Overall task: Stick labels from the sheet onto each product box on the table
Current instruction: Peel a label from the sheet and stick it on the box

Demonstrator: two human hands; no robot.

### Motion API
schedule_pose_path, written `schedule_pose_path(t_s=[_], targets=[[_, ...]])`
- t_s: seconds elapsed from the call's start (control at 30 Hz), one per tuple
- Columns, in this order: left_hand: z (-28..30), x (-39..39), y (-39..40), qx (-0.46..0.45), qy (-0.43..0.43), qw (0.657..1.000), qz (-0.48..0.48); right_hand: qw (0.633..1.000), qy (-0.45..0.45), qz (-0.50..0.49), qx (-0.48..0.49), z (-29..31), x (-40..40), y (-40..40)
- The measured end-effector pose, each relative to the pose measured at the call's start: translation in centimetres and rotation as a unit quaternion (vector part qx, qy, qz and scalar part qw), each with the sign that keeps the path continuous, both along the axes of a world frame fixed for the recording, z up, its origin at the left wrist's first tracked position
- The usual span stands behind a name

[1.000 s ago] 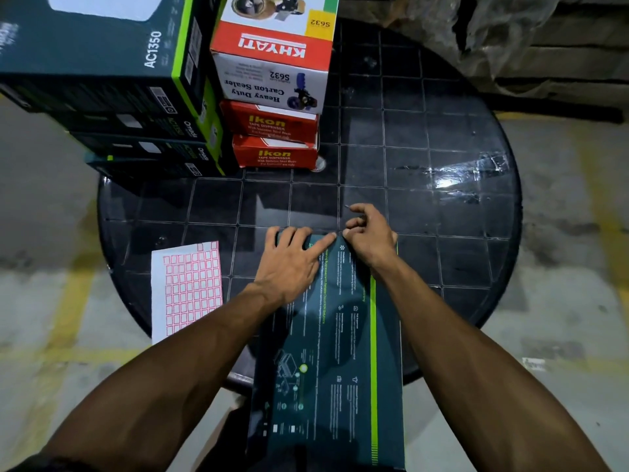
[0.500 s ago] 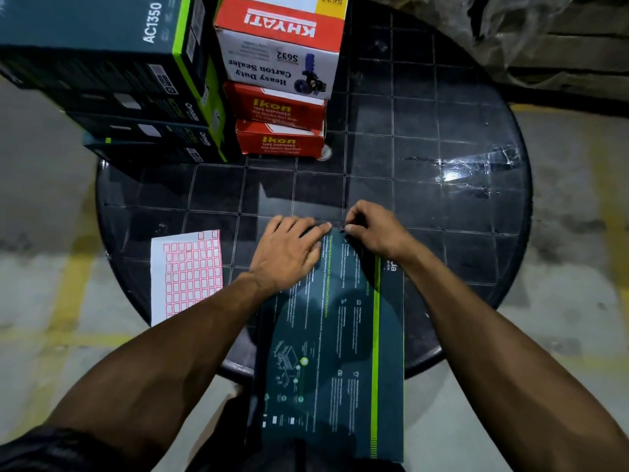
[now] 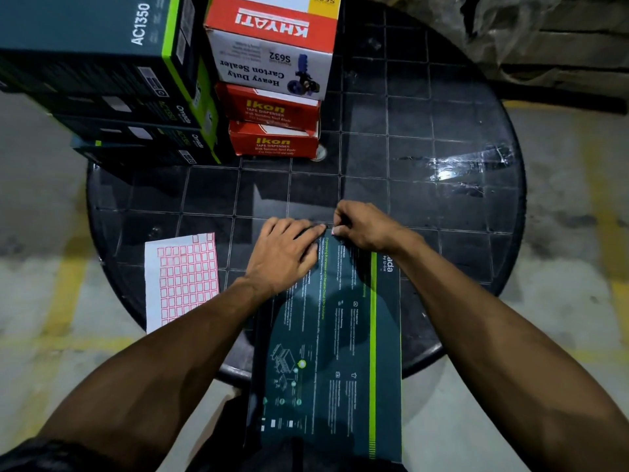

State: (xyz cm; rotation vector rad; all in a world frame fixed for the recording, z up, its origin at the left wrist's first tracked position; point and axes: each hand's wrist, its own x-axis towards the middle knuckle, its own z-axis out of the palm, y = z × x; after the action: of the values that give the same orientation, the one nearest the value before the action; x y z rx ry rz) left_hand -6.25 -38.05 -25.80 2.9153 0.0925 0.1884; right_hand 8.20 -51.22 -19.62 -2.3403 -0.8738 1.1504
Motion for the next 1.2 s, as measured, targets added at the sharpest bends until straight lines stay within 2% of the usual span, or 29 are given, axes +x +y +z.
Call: schedule_pose_path(t_s=[0.43,1.2], targets=[[-0.08,-0.05,0.01,-0.005,0.010,1.000,0.004,0.998,-0.054,0.012,-0.024,-0.04,-0.28,0.41],[-0.15,-0.08,0.10,-0.007,0.007,1.000,0.002,0.997,-0.070,-0.002,-0.038,-0.51,-0.45,0.54]])
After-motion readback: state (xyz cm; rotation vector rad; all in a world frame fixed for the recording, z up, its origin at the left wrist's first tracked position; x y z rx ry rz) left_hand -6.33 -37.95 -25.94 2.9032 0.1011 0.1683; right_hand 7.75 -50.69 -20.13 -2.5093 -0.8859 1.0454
